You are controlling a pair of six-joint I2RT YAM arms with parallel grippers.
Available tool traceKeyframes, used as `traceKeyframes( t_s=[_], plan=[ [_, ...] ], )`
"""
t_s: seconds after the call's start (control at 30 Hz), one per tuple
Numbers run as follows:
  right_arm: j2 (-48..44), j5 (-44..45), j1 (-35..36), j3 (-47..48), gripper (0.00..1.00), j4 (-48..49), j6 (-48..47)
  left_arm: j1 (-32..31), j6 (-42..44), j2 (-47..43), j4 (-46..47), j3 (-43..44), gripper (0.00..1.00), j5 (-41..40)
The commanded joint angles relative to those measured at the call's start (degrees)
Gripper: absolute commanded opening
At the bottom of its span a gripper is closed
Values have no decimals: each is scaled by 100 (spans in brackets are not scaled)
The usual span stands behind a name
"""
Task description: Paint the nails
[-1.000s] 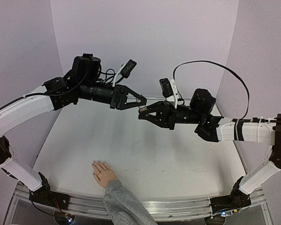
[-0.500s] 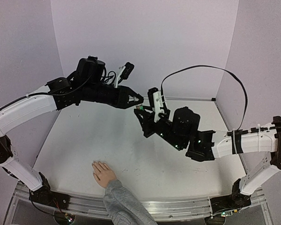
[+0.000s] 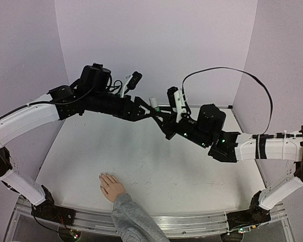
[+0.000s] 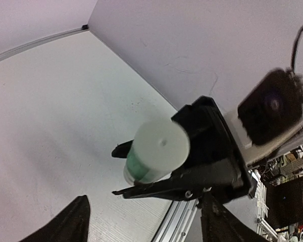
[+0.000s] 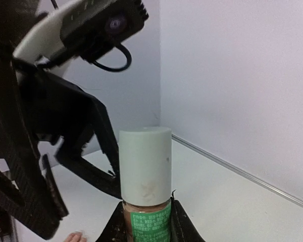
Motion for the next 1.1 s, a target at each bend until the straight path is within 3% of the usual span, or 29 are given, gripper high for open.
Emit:
traceKeyframes(
  t_s=[0.0, 0.17, 0.3, 0.4, 0.6, 0.73, 1.07],
  plan=[
    [-619, -2514, -386, 33, 0, 253, 1043, 227, -110, -697, 932, -356, 85, 938],
    [-530, -4529, -703, 176, 0, 446, 1856, 249, -52, -732, 1552, -488, 90, 1805],
    [-394, -5180, -713, 264, 0, 965, 2305, 200, -92, -616, 1951, -419, 86, 2208],
    [-341, -5256, -722, 294, 0, 1152, 2453, 129, -83, -565, 2179, -363, 83, 2381],
    [-207, -5320, -760, 321, 0, 1551, 2709, 57, -114, -394, 2285, -196, 67, 2619],
    [-205, -5261, -809, 303, 0, 1728, 2829, 19, -64, -372, 2295, -212, 62, 2709],
    [-103, -5149, -947, 254, 0, 1781, 2890, 3, 50, -413, 2286, -329, 33, 2363]
  ],
)
